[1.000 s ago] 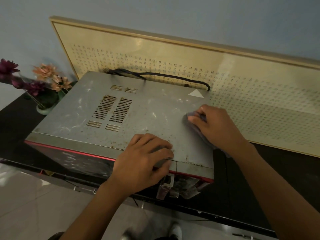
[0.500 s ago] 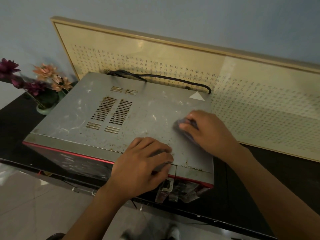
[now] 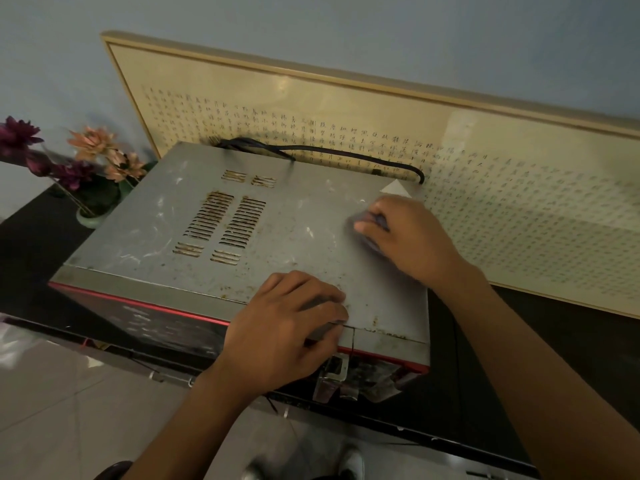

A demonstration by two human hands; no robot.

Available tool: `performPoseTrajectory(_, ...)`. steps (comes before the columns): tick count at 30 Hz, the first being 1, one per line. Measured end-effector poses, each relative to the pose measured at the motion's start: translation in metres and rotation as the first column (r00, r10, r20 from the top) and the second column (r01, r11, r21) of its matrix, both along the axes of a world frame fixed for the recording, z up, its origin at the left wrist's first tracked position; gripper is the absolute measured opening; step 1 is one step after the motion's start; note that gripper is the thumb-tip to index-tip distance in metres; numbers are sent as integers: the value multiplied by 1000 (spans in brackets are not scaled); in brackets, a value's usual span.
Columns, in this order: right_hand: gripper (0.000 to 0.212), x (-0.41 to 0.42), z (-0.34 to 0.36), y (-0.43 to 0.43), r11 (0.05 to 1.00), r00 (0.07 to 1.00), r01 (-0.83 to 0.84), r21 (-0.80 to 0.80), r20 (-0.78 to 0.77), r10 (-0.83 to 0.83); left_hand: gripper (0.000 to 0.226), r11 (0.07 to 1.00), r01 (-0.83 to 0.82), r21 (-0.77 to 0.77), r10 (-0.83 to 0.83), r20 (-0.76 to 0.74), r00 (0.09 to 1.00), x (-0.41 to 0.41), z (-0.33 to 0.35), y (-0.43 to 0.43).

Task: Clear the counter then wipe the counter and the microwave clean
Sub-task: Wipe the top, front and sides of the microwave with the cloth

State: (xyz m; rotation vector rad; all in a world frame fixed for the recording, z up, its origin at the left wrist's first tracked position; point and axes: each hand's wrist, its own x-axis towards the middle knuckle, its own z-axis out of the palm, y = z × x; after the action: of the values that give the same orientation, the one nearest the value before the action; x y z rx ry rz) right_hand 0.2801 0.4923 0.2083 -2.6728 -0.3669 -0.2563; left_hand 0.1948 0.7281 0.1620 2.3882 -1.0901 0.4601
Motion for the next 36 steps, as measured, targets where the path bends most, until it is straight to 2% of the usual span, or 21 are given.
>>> performPoseTrajectory(3, 34, -32, -3, -2, 983, 983, -183, -16, -39, 182, 14, 1000, 4, 4, -4, 0, 1000, 1, -1, 1)
performPoseTrajectory(5, 33, -34, -6, -16, 984, 985, -173, -29, -22, 173, 14, 1000, 4, -2, -4, -3, 1000, 1, -1, 1)
performPoseTrajectory(8, 26, -7, -7, -36, 994, 994, 106, 11, 38, -107, 13, 1000, -1, -9, 1, -2, 1000, 1, 0, 0)
performPoseTrajectory(10, 26, 23, -6, -44, 943, 945, 316, 102, 52, -322, 13, 1000, 1, -10, -1, -6, 1000, 1, 0, 0)
performPoseTrajectory(13, 31, 63, -3, -41, 882, 889, 454, 128, 4, -458, 13, 1000, 5, -9, -5, -18, 1000, 1, 1, -1)
performPoseTrajectory(15, 32, 74, -2, -33, 894, 901, 431, 121, -7, -433, 13, 1000, 6, -10, -7, -18, 1000, 1, 0, -1)
performPoseTrajectory(17, 29, 68, 1, -24, 932, 942, 335, 139, -12, -337, 12, 1000, 6, -11, -6, -17, 1000, 2, 0, -1)
performPoseTrajectory(19, 25, 50, 3, -19, 973, 985, 171, 156, -40, -167, 12, 1000, 3, -6, -4, -14, 1000, 2, 0, 0)
performPoseTrajectory(22, 25, 23, 4, -25, 992, 995, -73, 100, -58, 79, 13, 1000, 2, -2, -2, -10, 1000, 1, -1, 0)
performPoseTrajectory(24, 26, 22, 0, -35, 996, 997, -62, 71, -44, 65, 13, 1000, 0, -6, 0, -5, 1000, 1, -1, 0)
performPoseTrajectory(27, 37, 46, -7, -35, 984, 986, 168, 66, 12, -169, 13, 1000, -5, -6, 5, -5, 1000, 2, -2, -1)
performPoseTrajectory(30, 35, 70, -5, -11, 940, 940, 339, 36, 38, -340, 13, 1000, -4, -5, 4, -14, 1000, 1, 0, -1)
performPoseTrajectory(32, 32, 70, -2, 6, 954, 955, 297, 48, 1, -297, 14, 1000, -3, 0, 3, -15, 1000, 1, 0, -1)
performPoseTrajectory(36, 25, 34, -1, 20, 998, 998, -11, 58, -53, 14, 14, 1000, -3, 1, 3, -8, 1000, 1, 0, 0)
